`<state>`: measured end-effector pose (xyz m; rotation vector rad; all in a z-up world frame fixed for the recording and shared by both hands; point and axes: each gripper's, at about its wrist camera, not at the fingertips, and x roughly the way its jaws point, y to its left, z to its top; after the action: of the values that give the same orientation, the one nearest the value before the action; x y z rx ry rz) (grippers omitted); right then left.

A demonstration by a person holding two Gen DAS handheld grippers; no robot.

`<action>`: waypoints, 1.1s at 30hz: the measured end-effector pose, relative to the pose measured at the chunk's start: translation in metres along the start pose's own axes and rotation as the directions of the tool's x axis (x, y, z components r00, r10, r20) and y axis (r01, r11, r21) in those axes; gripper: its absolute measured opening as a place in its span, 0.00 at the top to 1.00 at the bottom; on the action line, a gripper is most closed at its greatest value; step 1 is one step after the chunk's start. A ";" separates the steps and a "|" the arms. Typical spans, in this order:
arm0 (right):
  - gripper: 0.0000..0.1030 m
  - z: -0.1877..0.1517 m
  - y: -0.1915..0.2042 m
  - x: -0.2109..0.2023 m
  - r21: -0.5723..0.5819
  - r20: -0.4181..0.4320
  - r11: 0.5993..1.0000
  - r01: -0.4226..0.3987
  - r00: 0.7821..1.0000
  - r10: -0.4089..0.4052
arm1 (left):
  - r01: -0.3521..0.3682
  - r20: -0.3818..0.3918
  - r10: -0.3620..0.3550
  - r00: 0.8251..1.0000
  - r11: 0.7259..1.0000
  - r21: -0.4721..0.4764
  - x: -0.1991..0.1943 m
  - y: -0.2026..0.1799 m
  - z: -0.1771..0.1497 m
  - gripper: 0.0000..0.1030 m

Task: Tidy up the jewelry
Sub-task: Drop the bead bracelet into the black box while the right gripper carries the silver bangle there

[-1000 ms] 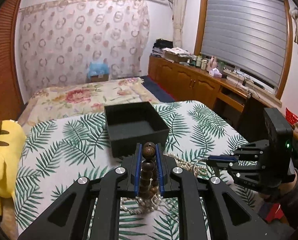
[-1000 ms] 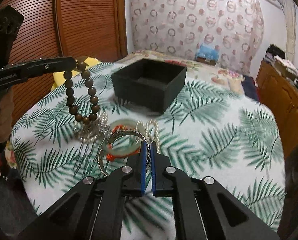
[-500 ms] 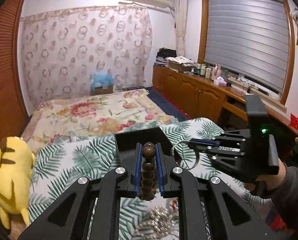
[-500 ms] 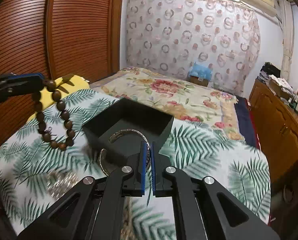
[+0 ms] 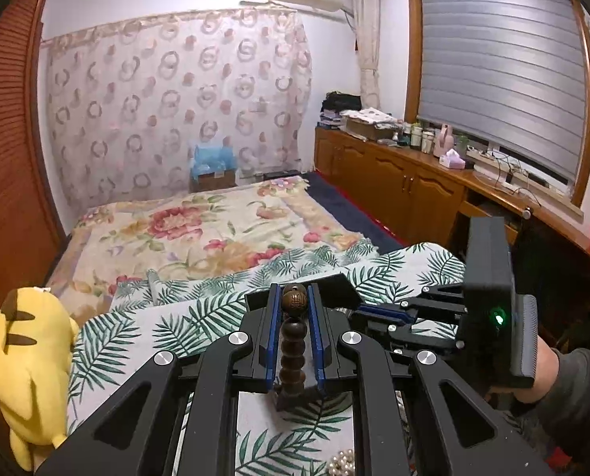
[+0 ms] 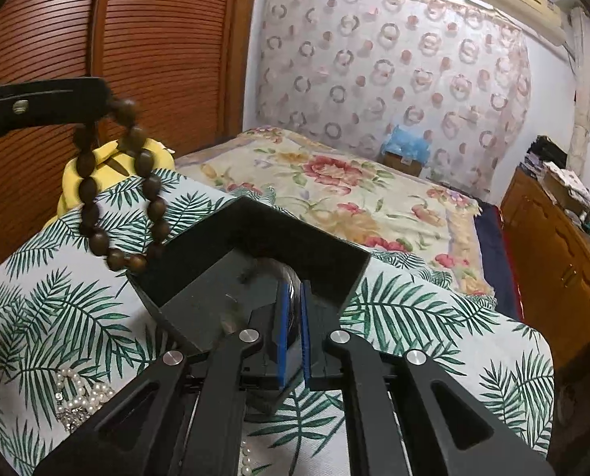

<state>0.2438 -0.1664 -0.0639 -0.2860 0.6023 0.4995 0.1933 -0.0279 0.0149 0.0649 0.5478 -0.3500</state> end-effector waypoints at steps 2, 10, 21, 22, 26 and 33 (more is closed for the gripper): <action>0.93 0.000 0.002 -0.001 -0.018 0.007 1.000 -0.003 1.000 0.003 | 0.000 -0.011 0.000 1.000 1.000 0.000 0.007 -0.001 -0.001 0.88; 0.93 -0.010 -0.009 -0.027 0.017 0.035 1.000 0.005 0.999 -0.005 | 0.018 -0.039 -0.018 0.999 1.000 0.014 0.029 -0.010 0.002 0.88; 0.93 -0.038 -0.026 -0.046 0.047 0.037 0.998 0.031 0.999 -0.033 | 0.054 -0.096 -0.053 0.994 0.998 0.009 0.076 -0.022 0.013 0.88; 0.93 -0.040 -0.028 -0.046 0.052 0.032 0.998 0.033 0.999 -0.035 | 0.050 -0.107 -0.049 0.993 0.999 0.011 0.079 -0.022 0.012 0.88; 0.93 -0.048 -0.032 -0.046 0.066 0.025 0.997 0.039 0.999 -0.041 | 0.036 -0.160 -0.033 0.987 0.999 0.015 0.093 -0.020 0.001 0.88; 0.93 -0.048 -0.025 -0.053 0.068 0.032 0.997 0.034 0.999 -0.036 | -0.017 -0.174 0.017 0.985 1.000 0.003 0.085 -0.012 -0.012 0.62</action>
<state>0.1972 -0.2256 -0.0670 -0.2241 0.5798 0.4483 0.2512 -0.0631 -0.0389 0.1022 0.7192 -0.3296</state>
